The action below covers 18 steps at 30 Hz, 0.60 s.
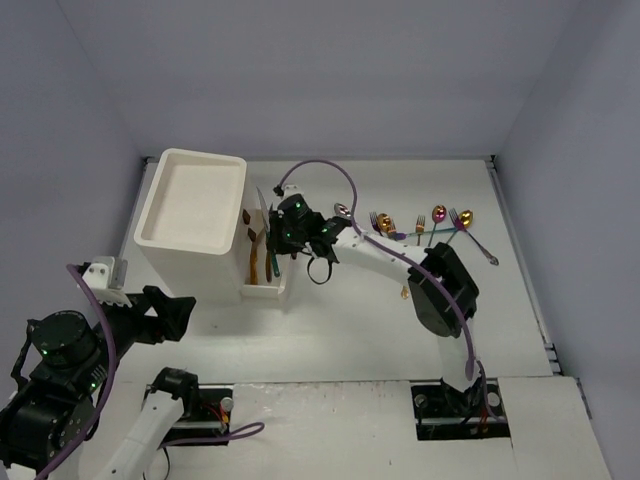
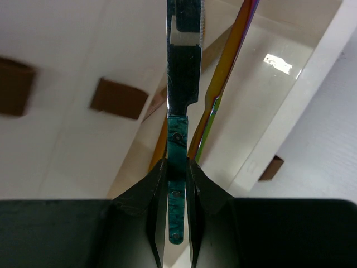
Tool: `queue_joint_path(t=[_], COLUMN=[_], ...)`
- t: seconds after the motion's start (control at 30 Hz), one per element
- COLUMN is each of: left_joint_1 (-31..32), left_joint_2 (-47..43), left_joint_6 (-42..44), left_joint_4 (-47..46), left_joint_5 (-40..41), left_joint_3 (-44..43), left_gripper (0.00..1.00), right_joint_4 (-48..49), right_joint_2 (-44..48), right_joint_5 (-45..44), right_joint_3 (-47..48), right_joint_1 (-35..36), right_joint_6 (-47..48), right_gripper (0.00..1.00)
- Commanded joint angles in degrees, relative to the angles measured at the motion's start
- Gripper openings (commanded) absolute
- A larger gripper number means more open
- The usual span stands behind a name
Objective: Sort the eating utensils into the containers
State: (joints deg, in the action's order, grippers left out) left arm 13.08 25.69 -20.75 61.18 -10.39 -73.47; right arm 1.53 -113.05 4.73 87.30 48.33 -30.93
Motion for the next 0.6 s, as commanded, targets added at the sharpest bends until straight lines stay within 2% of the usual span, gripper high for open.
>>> queue_joint_path(t=[0.0, 0.23, 0.5, 0.53, 0.57], left_joint_1=[0.17, 0.10, 0.10, 0.10, 0.10], left_joint_2=[1.29, 1.29, 0.99, 1.16, 1.39], left_joint_6=[-1.46, -2.35, -2.77, -2.94, -3.06], left_joint_4=[-1.33, -1.36, -1.45, -1.42, -1.42], left_joint_5=[0.55, 0.13, 0.05, -0.12, -0.34], left_joint_3=[-1.79, -0.98, -0.36, -0.31, -0.24], left_gripper=[0.76, 0.76, 0.76, 0.76, 0.76], right_joint_4=[8.68, 13.71, 13.59, 13.54, 13.43], right_joint_2=[-3.50, -7.74, -4.18, -3.34, -2.60], right_joint_5=[-2.83, -2.81, -1.04, -1.04, -1.11], right_joint_3=[6.47, 4.33, -3.43, -4.31, -5.18], right_joint_1=[-0.43, -0.35, 0.76, 0.89, 1.00], right_joint_6=[-0.31, -2.48, -5.98, -6.03, -5.91], right_gripper=[0.00, 0.00, 0.00, 0.01, 0.07])
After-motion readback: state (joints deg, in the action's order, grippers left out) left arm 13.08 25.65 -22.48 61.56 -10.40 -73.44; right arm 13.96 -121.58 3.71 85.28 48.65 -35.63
